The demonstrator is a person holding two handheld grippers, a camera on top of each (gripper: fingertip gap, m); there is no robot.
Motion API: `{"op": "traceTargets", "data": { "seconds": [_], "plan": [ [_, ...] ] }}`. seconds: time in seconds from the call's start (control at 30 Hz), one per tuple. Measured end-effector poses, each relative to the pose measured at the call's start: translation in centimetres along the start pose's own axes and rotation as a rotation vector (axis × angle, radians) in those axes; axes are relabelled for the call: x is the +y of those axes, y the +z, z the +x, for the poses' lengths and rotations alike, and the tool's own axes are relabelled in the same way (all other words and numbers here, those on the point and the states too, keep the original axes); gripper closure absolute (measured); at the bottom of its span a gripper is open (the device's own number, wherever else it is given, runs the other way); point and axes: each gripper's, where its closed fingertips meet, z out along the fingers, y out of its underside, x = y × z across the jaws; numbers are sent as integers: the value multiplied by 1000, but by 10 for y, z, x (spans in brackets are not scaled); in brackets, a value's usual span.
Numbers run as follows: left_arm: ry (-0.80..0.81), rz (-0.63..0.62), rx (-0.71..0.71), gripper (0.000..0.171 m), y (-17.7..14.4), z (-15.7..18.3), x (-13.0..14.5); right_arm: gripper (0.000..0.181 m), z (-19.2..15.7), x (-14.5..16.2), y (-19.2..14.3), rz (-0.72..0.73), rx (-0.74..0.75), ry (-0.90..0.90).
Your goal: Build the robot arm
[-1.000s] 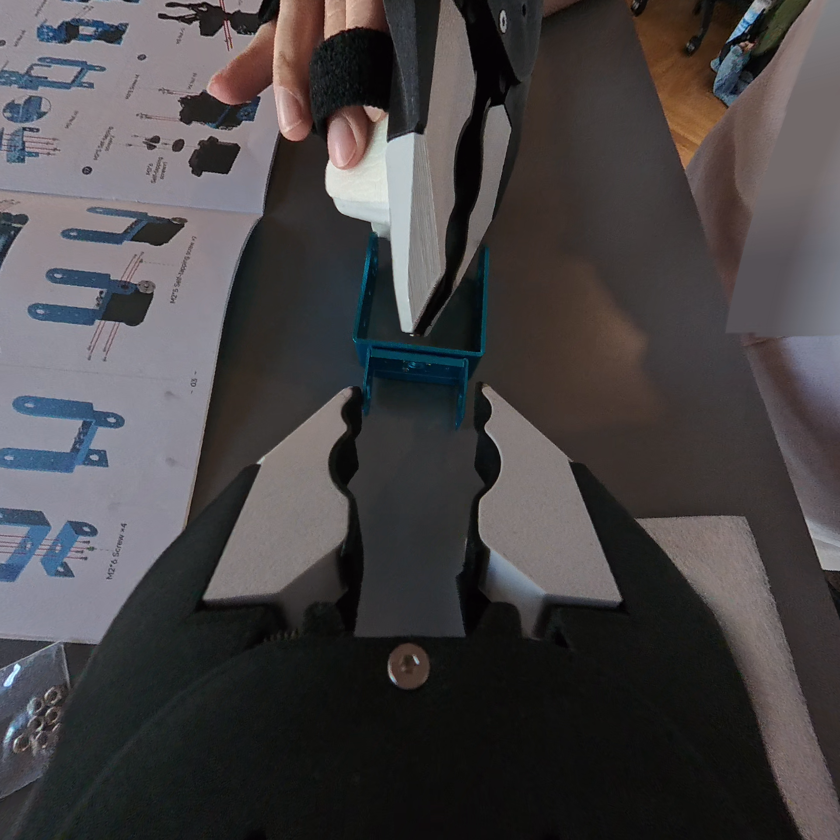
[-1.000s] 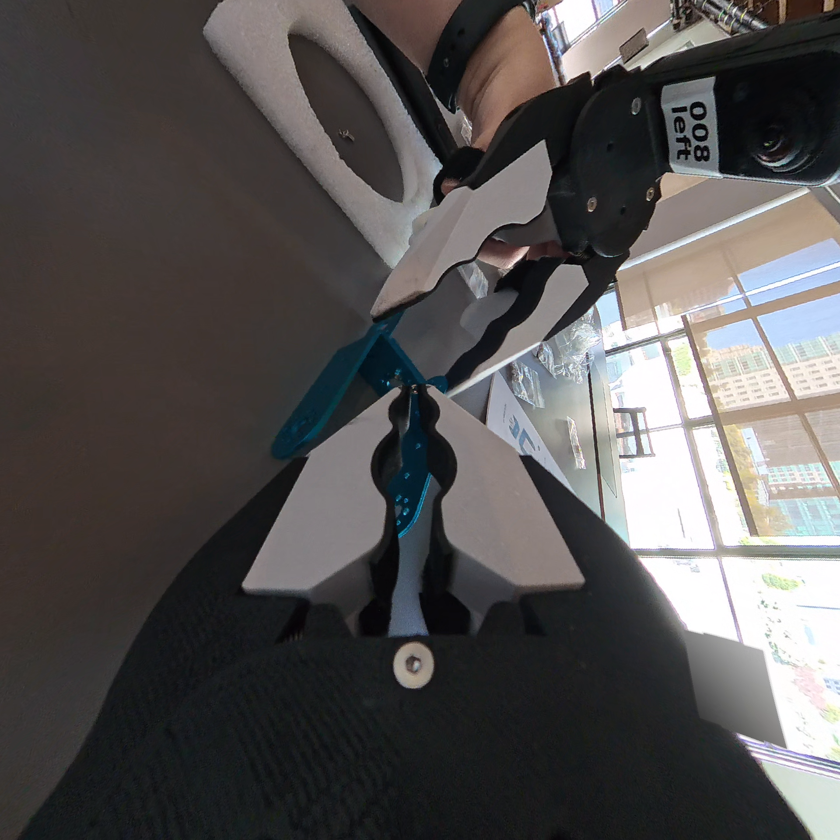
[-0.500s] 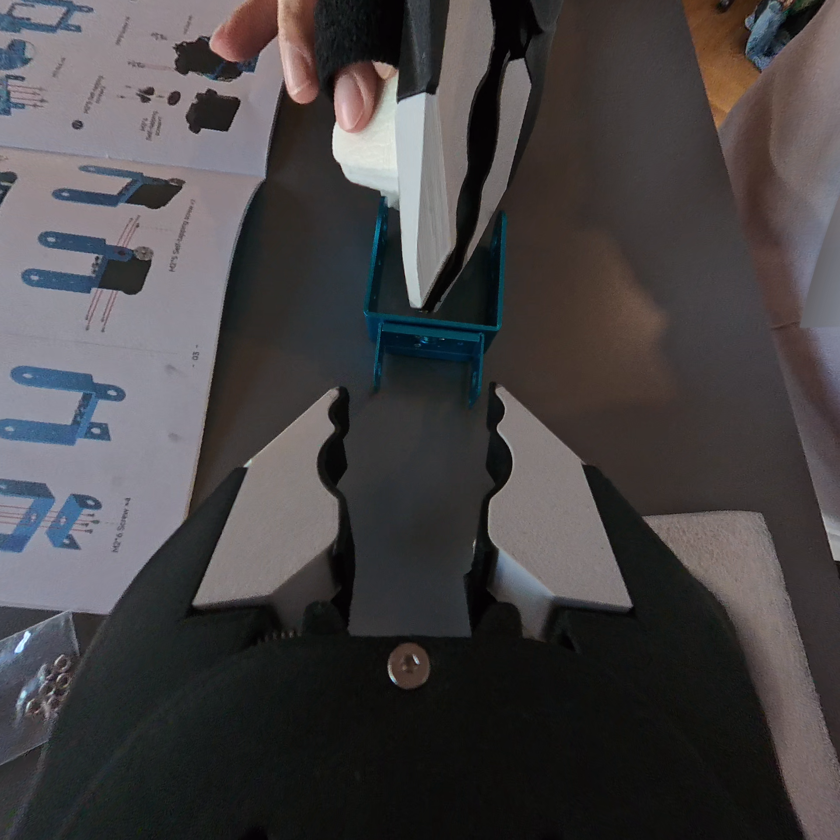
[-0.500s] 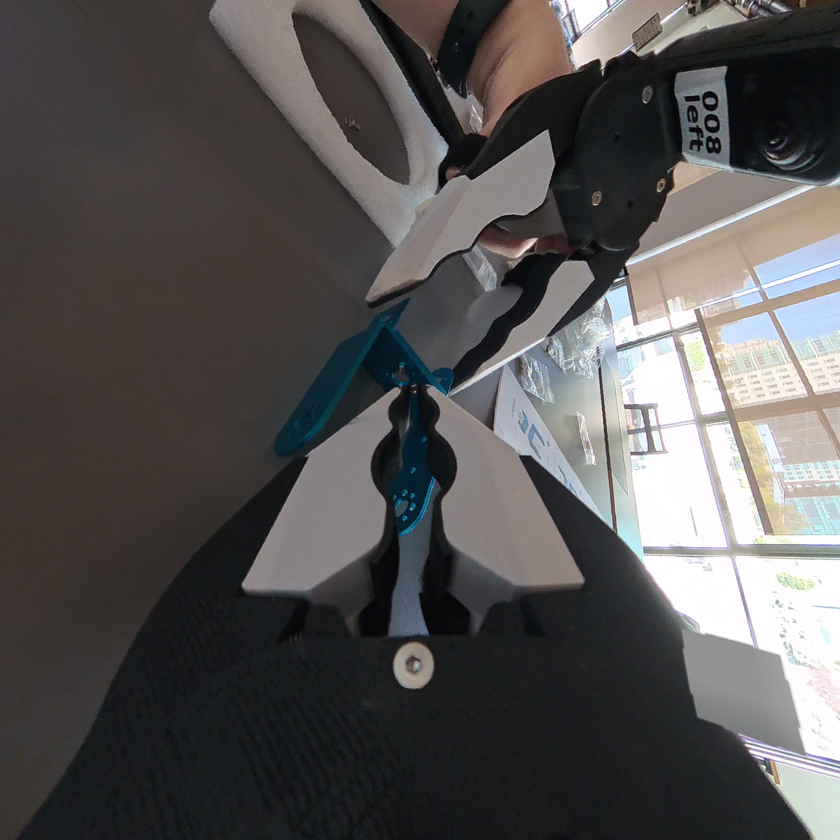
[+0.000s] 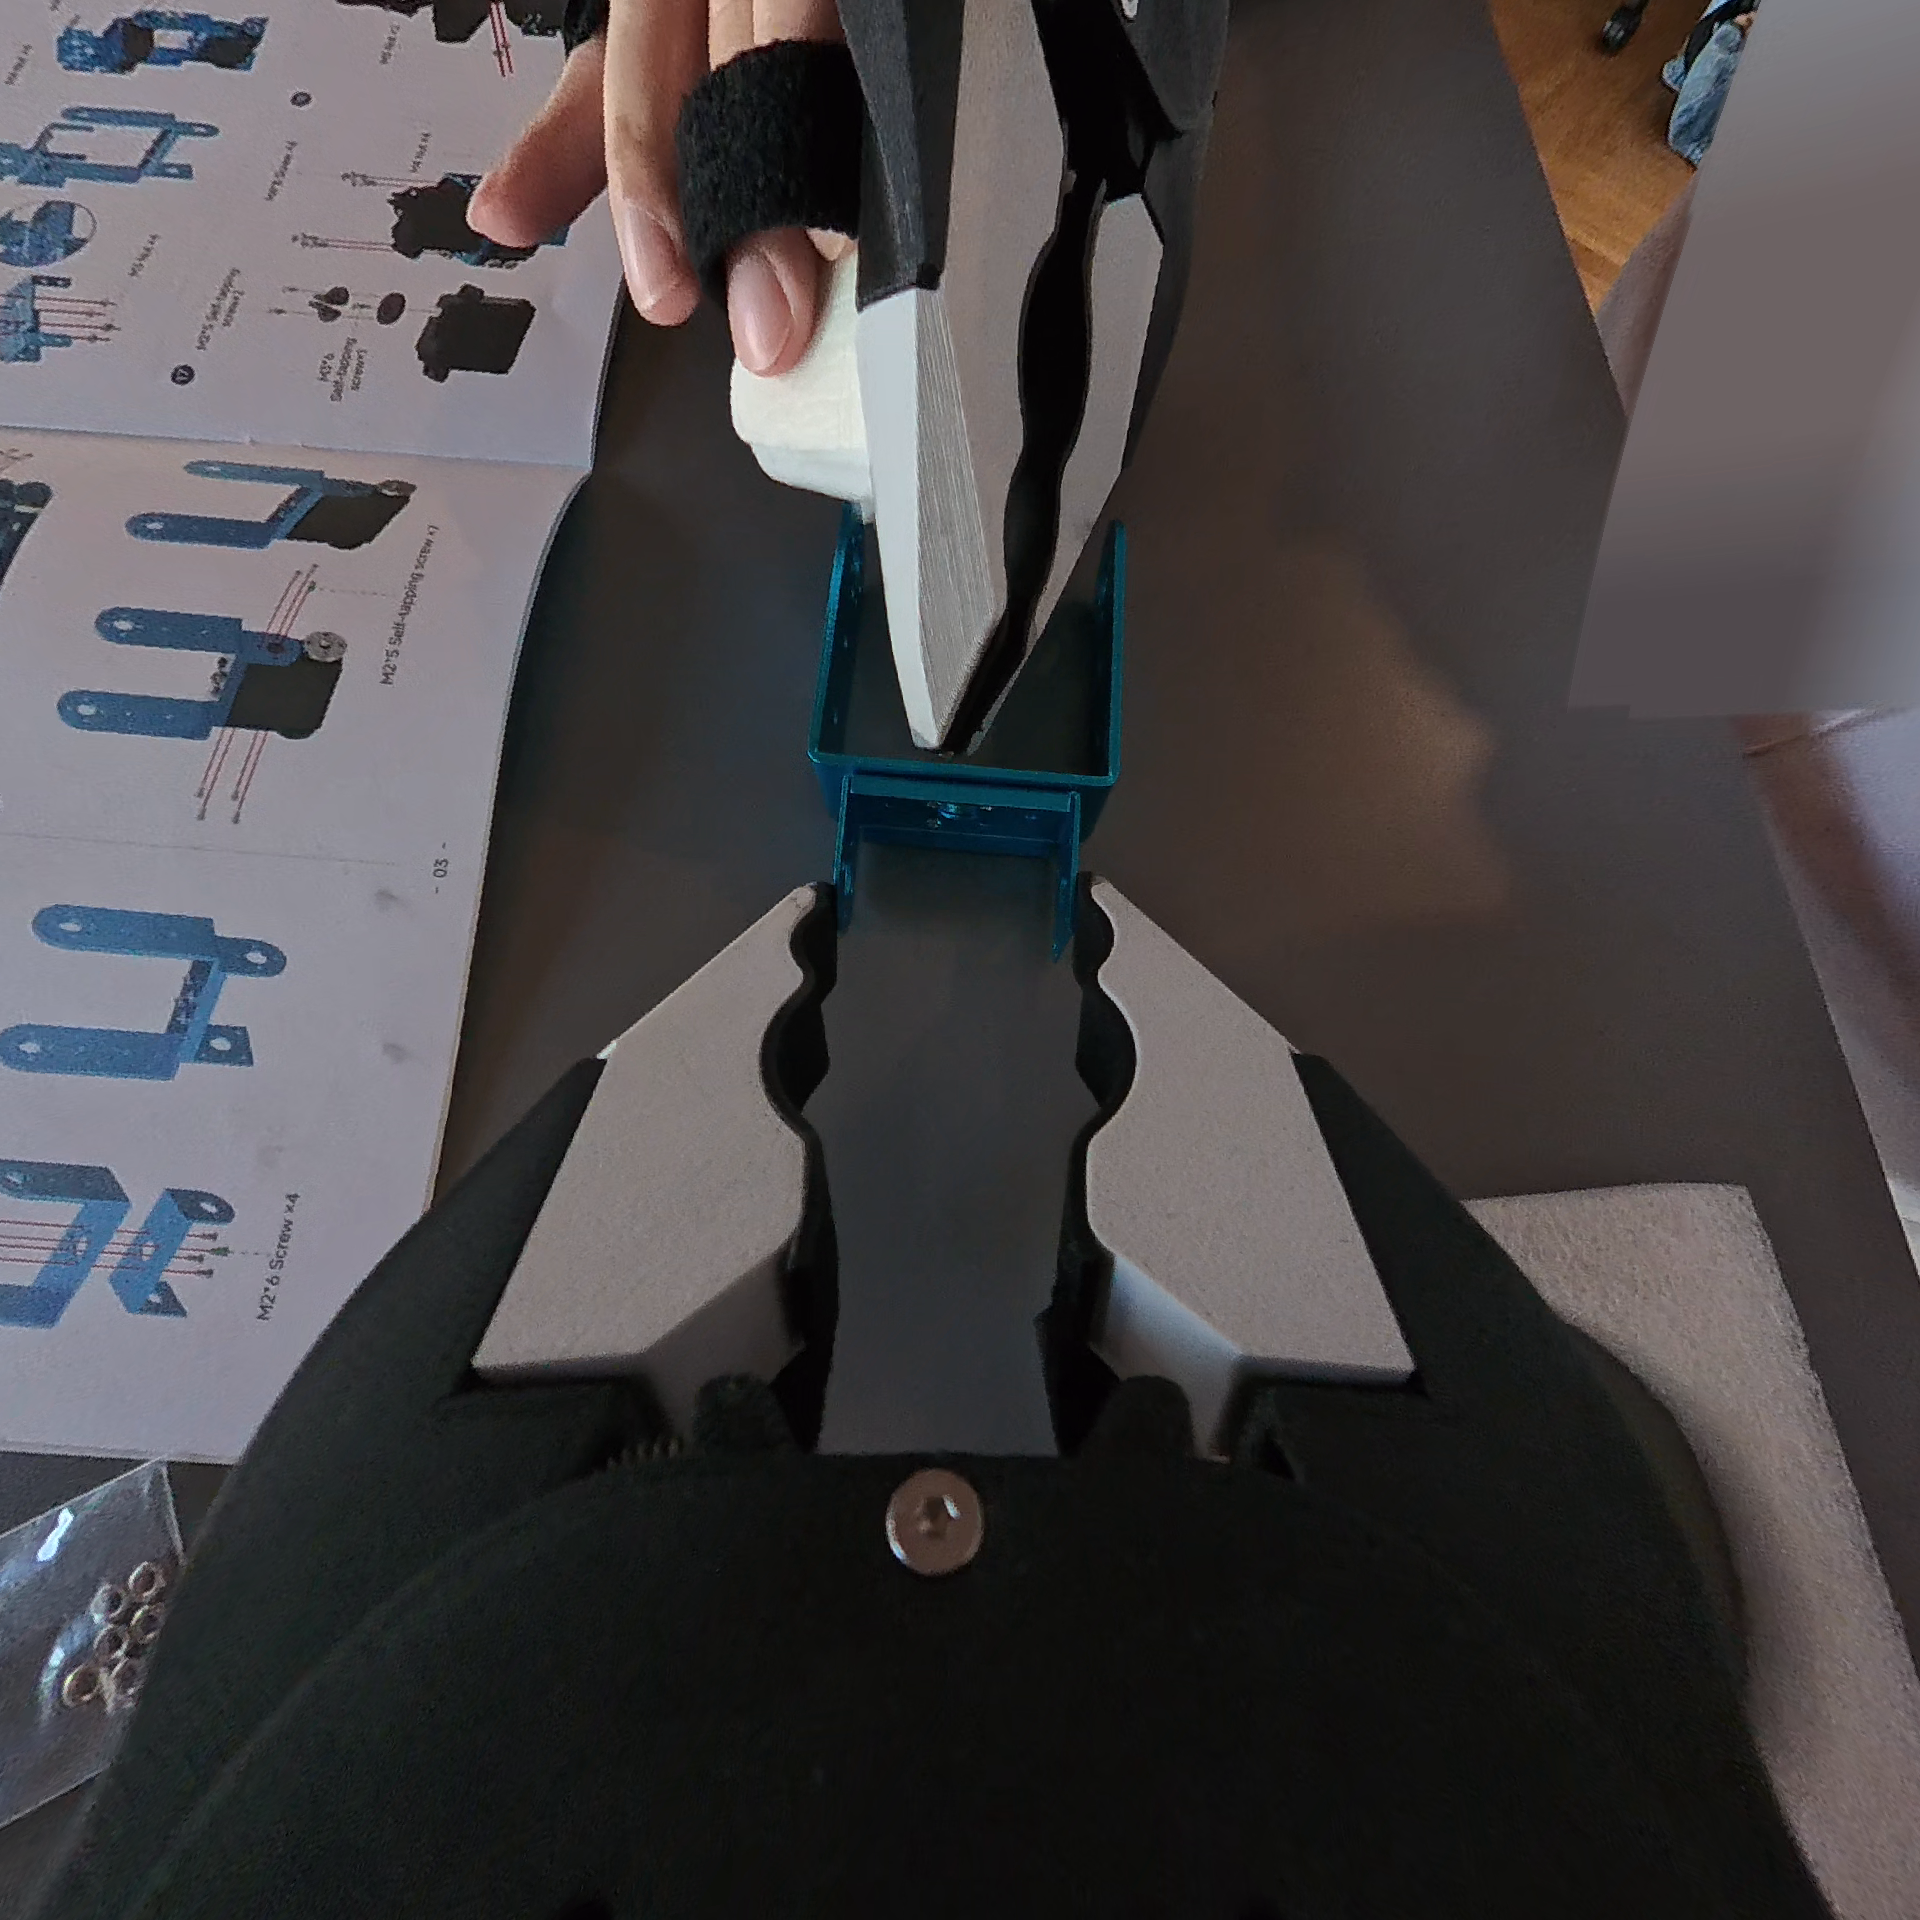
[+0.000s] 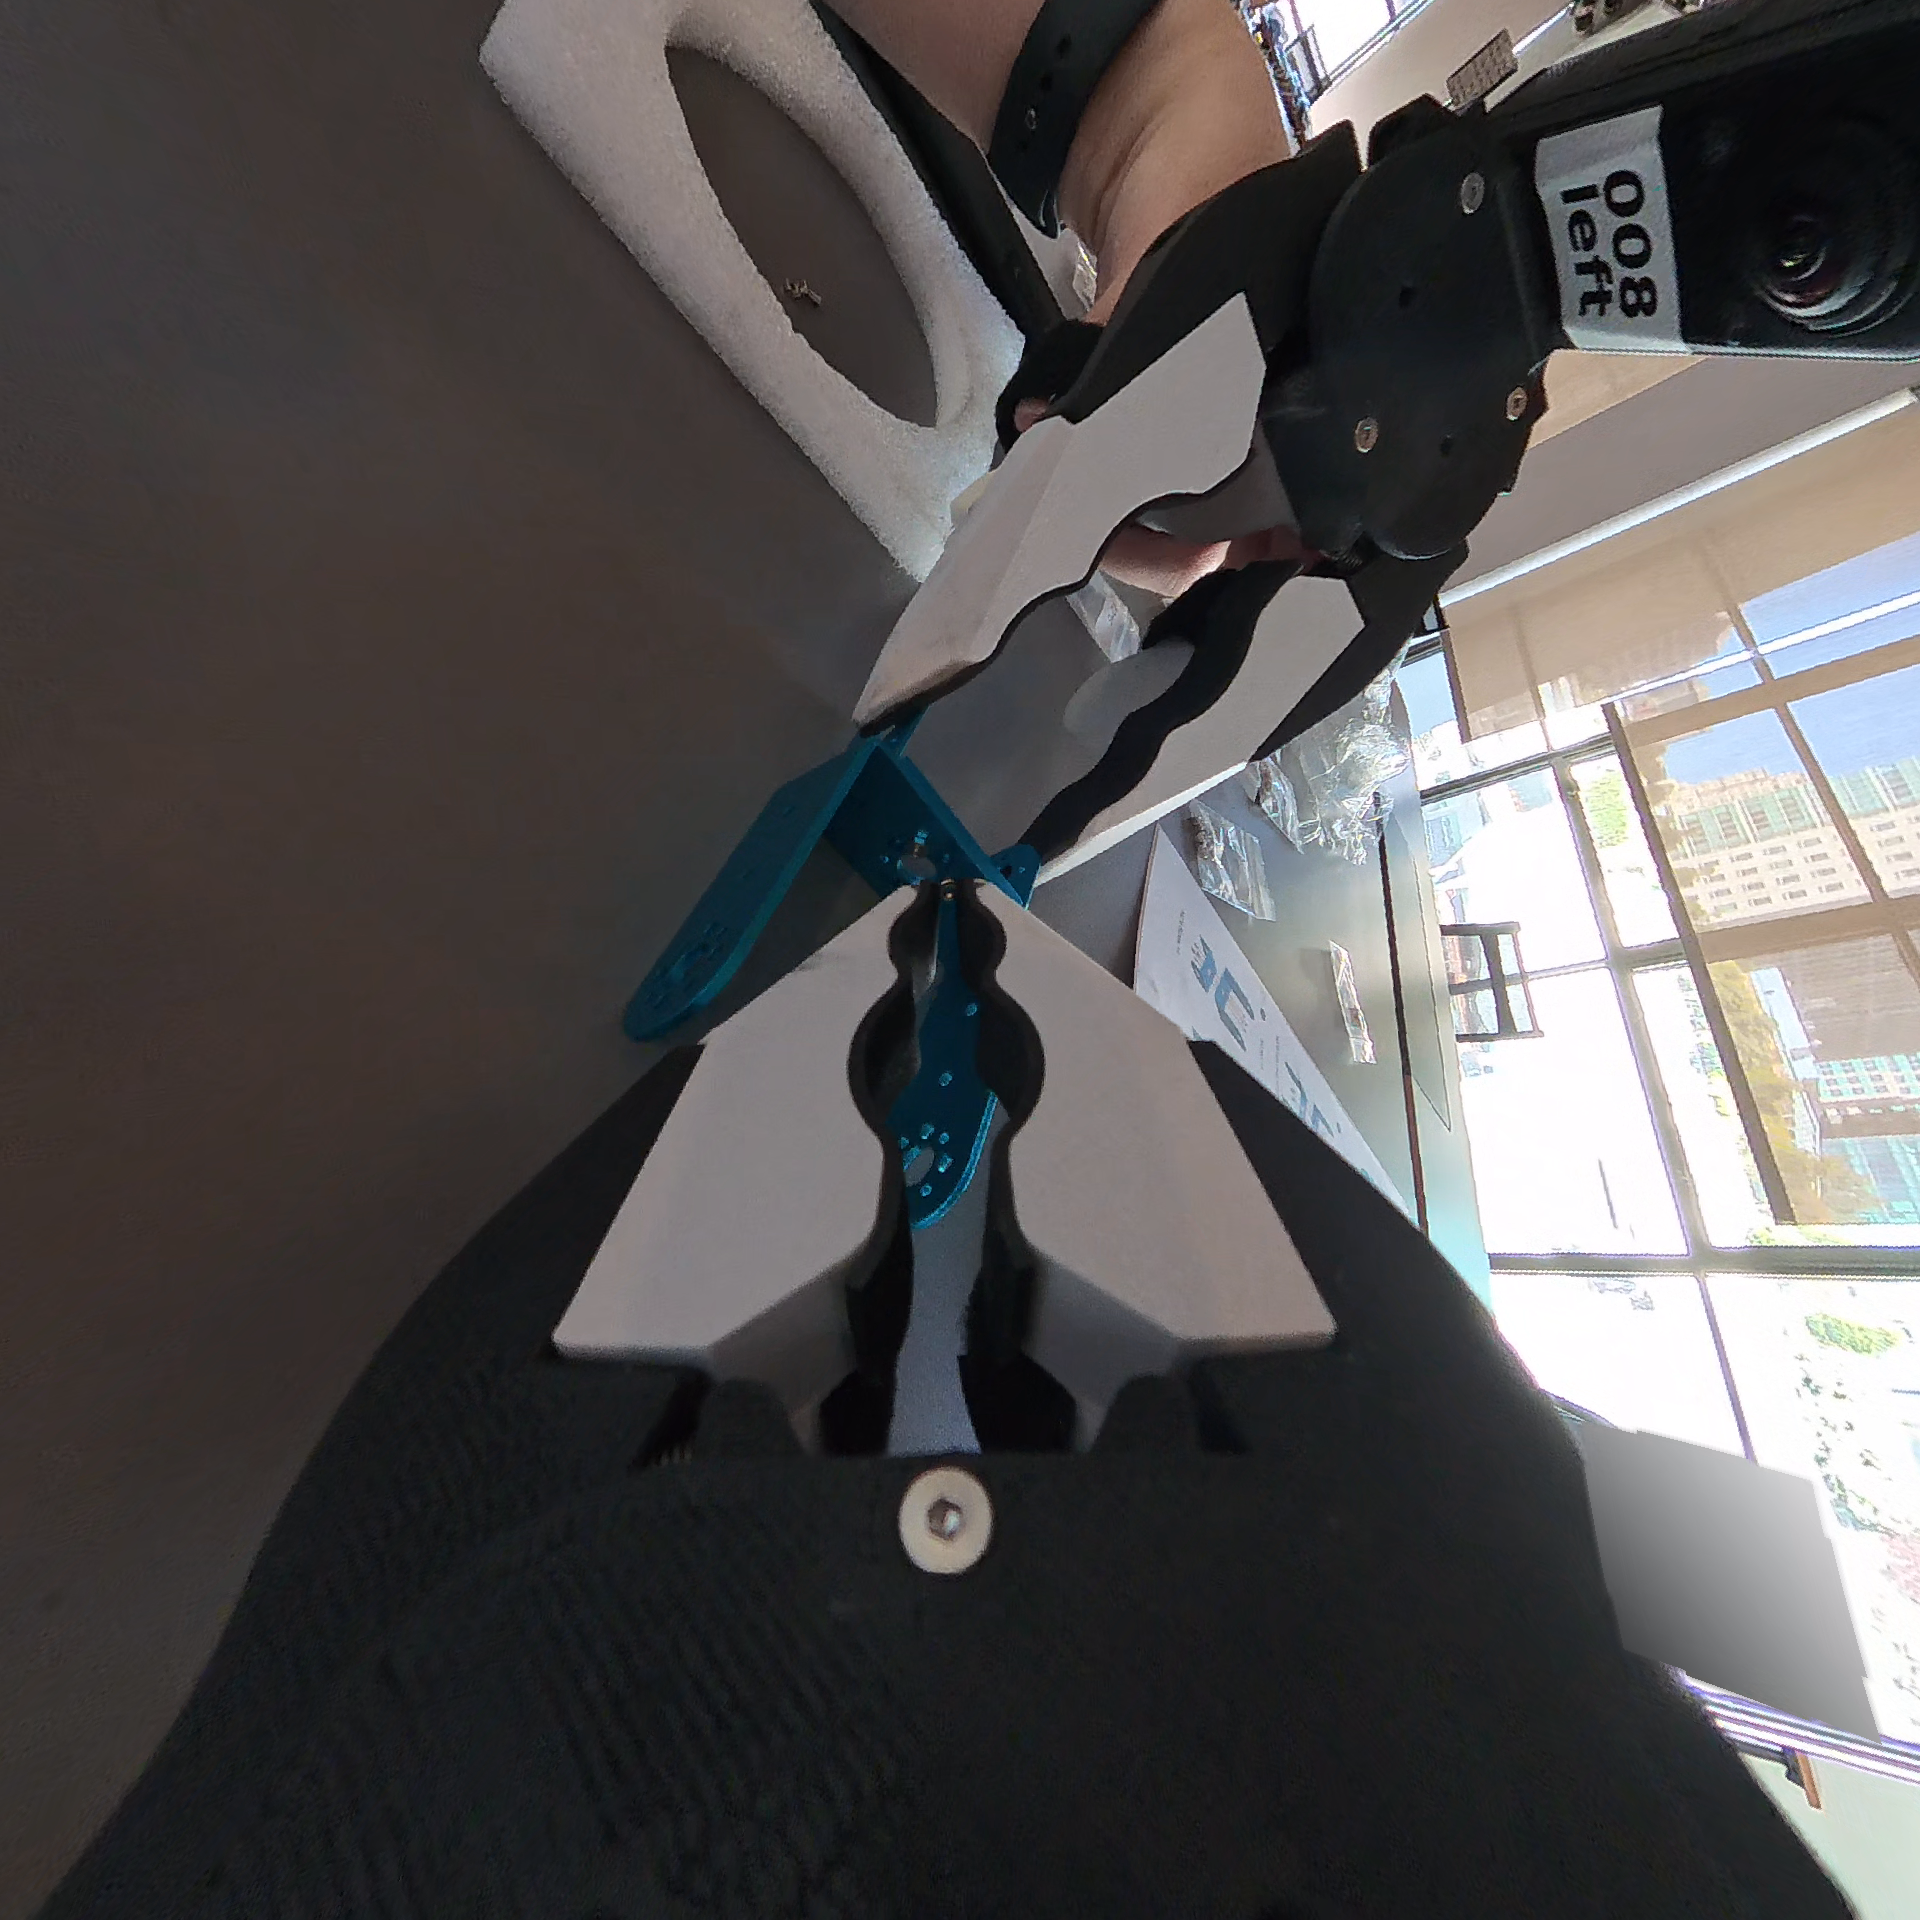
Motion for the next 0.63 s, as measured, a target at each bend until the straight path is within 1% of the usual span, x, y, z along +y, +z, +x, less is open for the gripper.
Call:
{"op": "traceTargets", "data": {
  "seconds": [0.03,0.1,0.13,0.23,0.27,0.37,0.43,0.47,0.57,0.63],
  "plan": [
    [-3,-5,1,126,0,0,1,180,-1,1,0,0,-2,-1],
    [-25,-39,-11,111,-3,-2,5,179,0,1,2,0,-1,-2],
    [-36,-47,-19,110,-7,-3,6,179,0,1,1,4,0,-2],
    [-47,13,-40,112,-22,-2,-3,179,0,0,0,5,-1,-2],
    [-45,39,-47,121,-28,-1,-7,179,0,0,-1,7,-2,0],
    [-29,133,-7,165,-37,7,-23,179,1,-1,-2,12,0,3],
    [-29,139,-14,168,-30,6,-26,179,1,-2,-3,15,2,6],
    [-24,118,-28,171,-25,4,-23,180,2,-2,-3,16,3,8],
    [8,38,-72,171,-10,-3,-11,180,2,-3,-4,19,4,14],
    [2,13,-75,171,-4,-5,-5,180,2,-3,-4,20,3,17]
  ]
}}
